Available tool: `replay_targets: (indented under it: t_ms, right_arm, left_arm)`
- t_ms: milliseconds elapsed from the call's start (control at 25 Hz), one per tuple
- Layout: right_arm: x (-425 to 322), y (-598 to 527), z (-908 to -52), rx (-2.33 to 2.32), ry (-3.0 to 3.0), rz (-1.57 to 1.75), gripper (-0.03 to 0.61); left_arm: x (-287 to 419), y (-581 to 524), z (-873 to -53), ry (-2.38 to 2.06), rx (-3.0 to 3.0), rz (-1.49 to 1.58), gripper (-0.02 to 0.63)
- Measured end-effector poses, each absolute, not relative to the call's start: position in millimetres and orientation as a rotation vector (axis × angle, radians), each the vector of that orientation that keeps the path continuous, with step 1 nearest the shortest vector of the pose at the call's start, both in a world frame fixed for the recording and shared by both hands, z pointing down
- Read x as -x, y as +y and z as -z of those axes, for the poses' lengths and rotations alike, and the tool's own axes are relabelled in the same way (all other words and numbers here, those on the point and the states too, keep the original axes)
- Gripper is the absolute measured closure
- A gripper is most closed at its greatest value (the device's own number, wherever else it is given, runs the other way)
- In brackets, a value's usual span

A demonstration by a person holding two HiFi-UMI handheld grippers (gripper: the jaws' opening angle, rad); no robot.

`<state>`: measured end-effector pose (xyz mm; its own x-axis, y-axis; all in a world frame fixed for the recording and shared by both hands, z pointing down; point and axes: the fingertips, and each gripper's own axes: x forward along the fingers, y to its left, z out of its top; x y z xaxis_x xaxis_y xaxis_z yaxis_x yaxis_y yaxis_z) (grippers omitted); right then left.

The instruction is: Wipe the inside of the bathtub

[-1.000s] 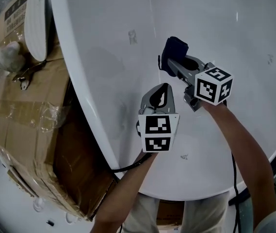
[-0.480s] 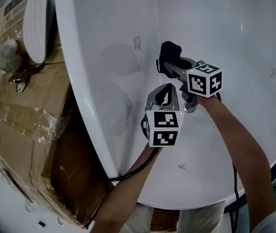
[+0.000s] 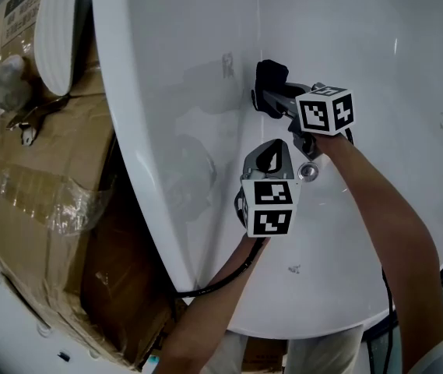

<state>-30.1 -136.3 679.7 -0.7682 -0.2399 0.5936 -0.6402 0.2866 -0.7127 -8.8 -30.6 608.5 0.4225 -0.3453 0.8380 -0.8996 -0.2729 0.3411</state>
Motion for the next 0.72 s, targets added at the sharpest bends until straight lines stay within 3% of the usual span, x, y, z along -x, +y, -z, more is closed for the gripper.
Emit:
replay_targets:
  t_ms: [720]
  right_arm:
    - [64,-131,-708,-0.679,-2.038,-1.567,0.529]
  left_arm:
    - [23,-38,-616,-1.165,-1.706,-0.744,0.615]
